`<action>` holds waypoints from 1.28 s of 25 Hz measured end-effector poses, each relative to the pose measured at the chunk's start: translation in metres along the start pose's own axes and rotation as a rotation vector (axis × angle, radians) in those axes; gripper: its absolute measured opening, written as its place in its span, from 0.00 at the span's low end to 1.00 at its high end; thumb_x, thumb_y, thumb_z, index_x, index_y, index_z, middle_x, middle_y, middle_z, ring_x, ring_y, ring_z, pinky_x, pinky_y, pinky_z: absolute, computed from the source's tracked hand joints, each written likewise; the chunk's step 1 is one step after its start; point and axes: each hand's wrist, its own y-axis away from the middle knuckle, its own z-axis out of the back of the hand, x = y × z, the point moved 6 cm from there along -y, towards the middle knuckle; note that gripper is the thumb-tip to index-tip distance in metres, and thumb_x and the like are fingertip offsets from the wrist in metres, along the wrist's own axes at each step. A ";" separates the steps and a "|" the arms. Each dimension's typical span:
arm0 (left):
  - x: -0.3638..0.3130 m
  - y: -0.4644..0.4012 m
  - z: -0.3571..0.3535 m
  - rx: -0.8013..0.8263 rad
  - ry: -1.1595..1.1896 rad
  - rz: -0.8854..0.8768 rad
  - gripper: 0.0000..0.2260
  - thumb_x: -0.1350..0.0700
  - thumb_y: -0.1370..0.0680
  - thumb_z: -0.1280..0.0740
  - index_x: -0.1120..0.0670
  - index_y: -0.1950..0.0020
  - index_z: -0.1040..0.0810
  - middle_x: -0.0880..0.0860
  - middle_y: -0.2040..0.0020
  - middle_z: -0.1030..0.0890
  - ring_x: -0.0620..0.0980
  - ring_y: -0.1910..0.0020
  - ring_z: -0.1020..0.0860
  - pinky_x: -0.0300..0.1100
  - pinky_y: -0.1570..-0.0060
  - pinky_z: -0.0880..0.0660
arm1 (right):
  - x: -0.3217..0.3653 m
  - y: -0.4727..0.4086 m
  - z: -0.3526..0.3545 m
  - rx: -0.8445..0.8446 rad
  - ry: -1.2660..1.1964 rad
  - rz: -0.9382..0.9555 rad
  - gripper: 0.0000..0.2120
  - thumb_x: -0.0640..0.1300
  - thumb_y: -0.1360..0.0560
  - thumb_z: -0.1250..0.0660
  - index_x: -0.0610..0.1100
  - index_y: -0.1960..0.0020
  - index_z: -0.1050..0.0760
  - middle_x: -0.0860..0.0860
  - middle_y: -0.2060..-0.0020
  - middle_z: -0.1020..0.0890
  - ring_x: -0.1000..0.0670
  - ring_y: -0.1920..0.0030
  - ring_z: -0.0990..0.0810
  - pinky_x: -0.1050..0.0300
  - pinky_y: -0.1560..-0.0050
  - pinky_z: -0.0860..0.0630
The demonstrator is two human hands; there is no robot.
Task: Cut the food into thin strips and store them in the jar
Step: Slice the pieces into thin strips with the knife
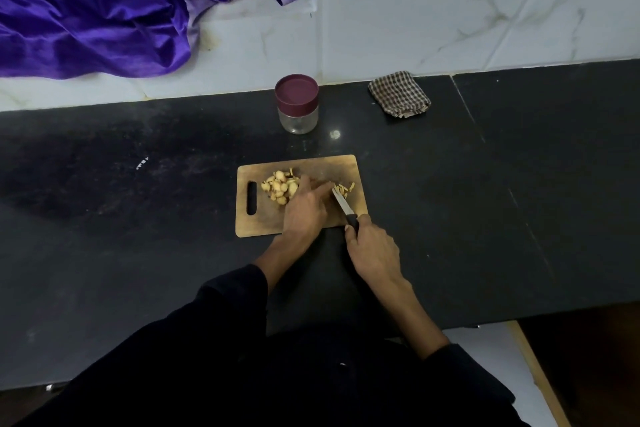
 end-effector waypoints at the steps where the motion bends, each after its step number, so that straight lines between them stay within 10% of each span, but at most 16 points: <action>1: -0.002 -0.003 0.000 0.019 -0.049 -0.044 0.19 0.64 0.23 0.37 0.50 0.33 0.26 0.56 0.34 0.33 0.53 0.42 0.24 0.47 0.47 0.22 | -0.001 0.001 0.001 -0.005 0.001 0.000 0.15 0.51 0.17 0.43 0.43 0.36 0.31 0.45 0.47 0.20 0.44 0.48 0.19 0.46 0.50 0.23; 22: 0.003 -0.018 0.023 0.119 -0.079 -0.072 0.22 0.63 0.24 0.36 0.46 0.32 0.29 0.52 0.29 0.38 0.49 0.41 0.25 0.41 0.47 0.24 | -0.004 -0.003 0.000 0.049 -0.030 0.012 0.15 0.53 0.16 0.45 0.43 0.38 0.29 0.45 0.50 0.19 0.44 0.49 0.19 0.45 0.50 0.23; 27: 0.050 0.009 0.042 -0.153 0.169 0.135 0.17 0.65 0.23 0.38 0.53 0.37 0.23 0.52 0.36 0.28 0.48 0.49 0.24 0.40 0.50 0.24 | -0.004 -0.014 -0.006 0.080 -0.255 0.006 0.15 0.48 0.16 0.48 0.44 0.36 0.29 0.46 0.58 0.18 0.44 0.56 0.18 0.39 0.51 0.21; 32: 0.086 0.042 0.055 -0.242 0.269 0.276 0.09 0.60 0.21 0.37 0.58 0.42 0.21 0.53 0.44 0.25 0.50 0.52 0.24 0.38 0.55 0.26 | 0.011 -0.020 -0.018 0.177 -0.400 0.004 0.12 0.44 0.16 0.46 0.44 0.38 0.27 0.44 0.56 0.21 0.49 0.62 0.21 0.56 0.67 0.21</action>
